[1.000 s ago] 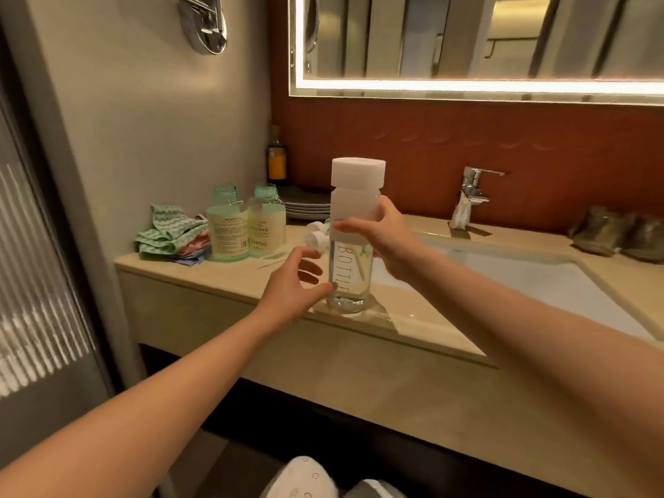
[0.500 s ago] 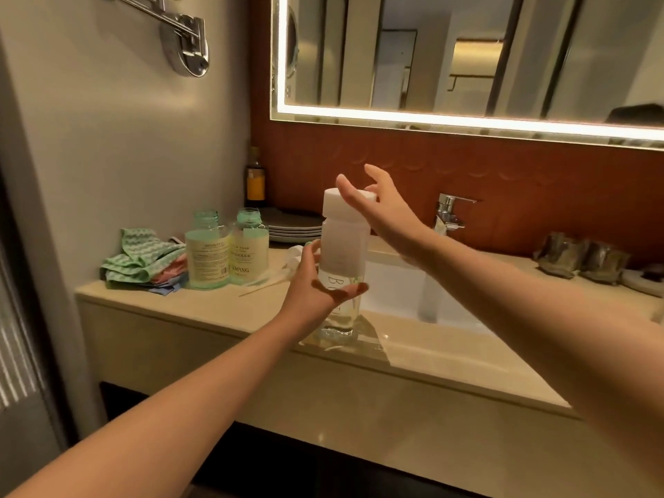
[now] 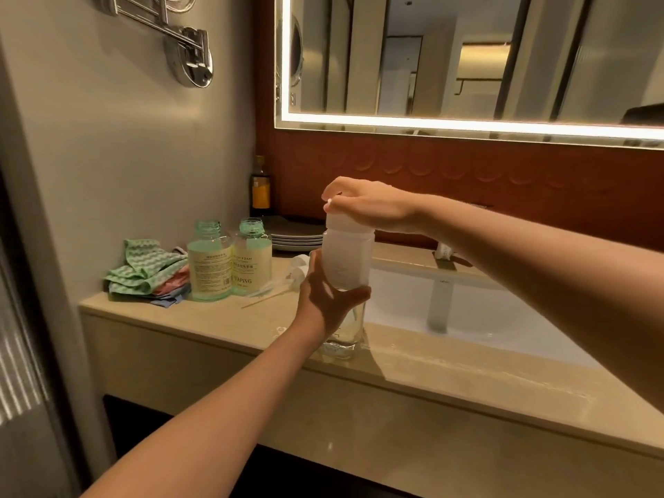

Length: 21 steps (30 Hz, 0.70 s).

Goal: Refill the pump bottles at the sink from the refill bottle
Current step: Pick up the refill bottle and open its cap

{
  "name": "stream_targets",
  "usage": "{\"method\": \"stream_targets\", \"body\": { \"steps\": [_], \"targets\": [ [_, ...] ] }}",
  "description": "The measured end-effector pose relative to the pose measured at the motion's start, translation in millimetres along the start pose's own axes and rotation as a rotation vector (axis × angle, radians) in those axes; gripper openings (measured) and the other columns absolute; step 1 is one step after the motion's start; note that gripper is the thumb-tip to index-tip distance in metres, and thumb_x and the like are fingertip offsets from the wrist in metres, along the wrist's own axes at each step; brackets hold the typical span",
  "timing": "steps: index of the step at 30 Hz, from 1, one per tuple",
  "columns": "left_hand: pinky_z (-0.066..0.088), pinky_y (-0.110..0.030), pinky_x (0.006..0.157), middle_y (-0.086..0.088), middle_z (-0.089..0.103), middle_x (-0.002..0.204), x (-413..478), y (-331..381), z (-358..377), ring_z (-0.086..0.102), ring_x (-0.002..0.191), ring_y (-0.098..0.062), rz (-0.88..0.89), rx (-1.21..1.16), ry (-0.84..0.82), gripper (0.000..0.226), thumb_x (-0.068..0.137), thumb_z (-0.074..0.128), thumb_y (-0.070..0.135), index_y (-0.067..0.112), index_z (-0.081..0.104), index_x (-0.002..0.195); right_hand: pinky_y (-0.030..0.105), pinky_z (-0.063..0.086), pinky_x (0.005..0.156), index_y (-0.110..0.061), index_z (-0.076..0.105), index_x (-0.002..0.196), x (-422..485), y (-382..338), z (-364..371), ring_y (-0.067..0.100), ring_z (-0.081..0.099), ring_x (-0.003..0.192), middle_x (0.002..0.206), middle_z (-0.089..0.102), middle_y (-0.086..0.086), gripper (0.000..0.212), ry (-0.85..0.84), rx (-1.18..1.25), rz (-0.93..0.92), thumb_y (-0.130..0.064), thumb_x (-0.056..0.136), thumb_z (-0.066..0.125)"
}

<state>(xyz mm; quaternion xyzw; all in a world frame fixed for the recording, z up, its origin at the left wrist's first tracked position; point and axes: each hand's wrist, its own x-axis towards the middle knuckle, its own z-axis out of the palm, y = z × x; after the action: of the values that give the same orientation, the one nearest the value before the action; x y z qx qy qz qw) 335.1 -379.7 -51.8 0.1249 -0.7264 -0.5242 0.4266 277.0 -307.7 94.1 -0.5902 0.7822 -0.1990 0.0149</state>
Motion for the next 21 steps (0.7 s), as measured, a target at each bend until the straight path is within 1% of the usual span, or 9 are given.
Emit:
{"method": "stream_targets", "body": {
  "steps": [2, 4, 6, 8, 9, 13, 17, 19, 21],
  "targets": [
    [0.05, -0.02, 0.077, 0.003, 0.047, 0.112, -1, -1, 1, 0.049, 0.103, -0.015, 0.004, -0.053, -0.004, 0.073, 0.072, 0.078, 0.014, 0.023, 0.032, 0.129, 0.038, 0.031, 0.104, -0.022, 0.023, 0.147, 3, -7, -2, 0.025, 0.031, 0.136, 0.153, 0.027, 0.006, 0.061, -0.011, -0.05, 0.0, -0.053, 0.095, 0.033],
    [0.053, -0.027, 0.08, -0.001, 0.048, 0.114, -1, -1, 1, 0.05, 0.105, -0.018, -0.016, -0.066, -0.005, 0.074, 0.072, 0.078, 0.013, 0.022, 0.033, 0.13, 0.045, 0.035, 0.104, -0.025, 0.021, 0.147, 7, -14, 0, 0.031, 0.033, 0.135, 0.153, 0.026, 0.008, 0.075, 0.081, -0.231, 0.063, -0.069, 0.087, 0.027],
    [0.053, -0.037, 0.088, -0.004, 0.048, 0.118, 1, -1, 1, 0.049, 0.107, -0.021, -0.031, -0.018, 0.0, 0.078, 0.071, 0.079, 0.015, 0.021, 0.031, 0.132, 0.035, 0.047, 0.082, -0.021, 0.04, 0.137, 12, -15, 2, 0.029, 0.052, 0.115, 0.131, 0.05, 0.01, 0.081, 0.177, -0.514, 0.125, -0.077, 0.081, 0.021],
    [0.051, -0.038, 0.091, -0.004, 0.048, 0.119, 4, -2, 1, 0.048, 0.109, -0.02, -0.022, 0.028, 0.002, 0.08, 0.07, 0.08, 0.016, 0.021, 0.031, 0.133, 0.023, 0.042, 0.061, -0.014, 0.056, 0.116, 15, -10, 5, 0.02, 0.058, 0.088, 0.1, 0.06, 0.005, 0.078, 0.2, -0.613, 0.136, -0.074, 0.084, 0.019],
    [0.049, -0.037, 0.091, -0.003, 0.048, 0.118, 5, -2, 2, 0.047, 0.109, -0.02, -0.022, 0.039, 0.002, 0.079, 0.069, 0.08, 0.016, 0.02, 0.032, 0.132, 0.022, 0.04, 0.059, -0.013, 0.057, 0.112, 16, -7, 6, 0.018, 0.057, 0.084, 0.097, 0.061, 0.005, 0.071, 0.189, -0.582, 0.122, -0.069, 0.089, 0.021],
    [0.05, -0.029, 0.083, -0.002, 0.048, 0.114, 4, -3, 0, 0.048, 0.106, -0.019, -0.013, 0.037, 0.004, 0.078, 0.068, 0.08, 0.017, 0.02, 0.033, 0.13, 0.029, 0.041, 0.083, -0.014, 0.045, 0.128, 10, 3, 2, 0.022, 0.049, 0.104, 0.125, 0.052, 0.012, 0.04, 0.025, -0.256, -0.029, -0.038, 0.1, 0.028],
    [0.052, -0.015, 0.066, -0.001, 0.05, 0.11, 0, -4, -2, 0.051, 0.099, -0.014, 0.01, -0.049, -0.021, 0.076, 0.069, 0.079, 0.012, 0.019, 0.033, 0.13, 0.04, 0.036, 0.1, -0.023, 0.033, 0.142, 9, -5, 0, 0.029, 0.042, 0.127, 0.143, 0.039, 0.012, 0.056, 0.119, -0.185, -0.061, -0.054, 0.096, 0.024],
    [0.053, -0.025, 0.077, -0.002, 0.05, 0.111, -1, -2, -1, 0.051, 0.104, -0.019, -0.033, -0.082, -0.02, 0.076, 0.069, 0.079, 0.011, 0.022, 0.033, 0.128, 0.036, 0.042, 0.089, -0.021, 0.039, 0.138, 10, -11, -3, 0.029, 0.049, 0.12, 0.135, 0.047, 0.012, 0.069, 0.179, -0.294, 0.016, -0.066, 0.09, 0.019],
    [0.051, -0.032, 0.086, -0.002, 0.047, 0.114, 1, -2, 0, 0.048, 0.106, -0.019, -0.049, -0.028, -0.017, 0.076, 0.07, 0.079, 0.012, 0.024, 0.03, 0.128, 0.026, 0.042, 0.067, -0.016, 0.057, 0.108, 14, -11, -2, 0.021, 0.059, 0.09, 0.098, 0.061, 0.007, 0.073, 0.196, -0.495, 0.088, -0.072, 0.086, 0.016]
  ]
}}
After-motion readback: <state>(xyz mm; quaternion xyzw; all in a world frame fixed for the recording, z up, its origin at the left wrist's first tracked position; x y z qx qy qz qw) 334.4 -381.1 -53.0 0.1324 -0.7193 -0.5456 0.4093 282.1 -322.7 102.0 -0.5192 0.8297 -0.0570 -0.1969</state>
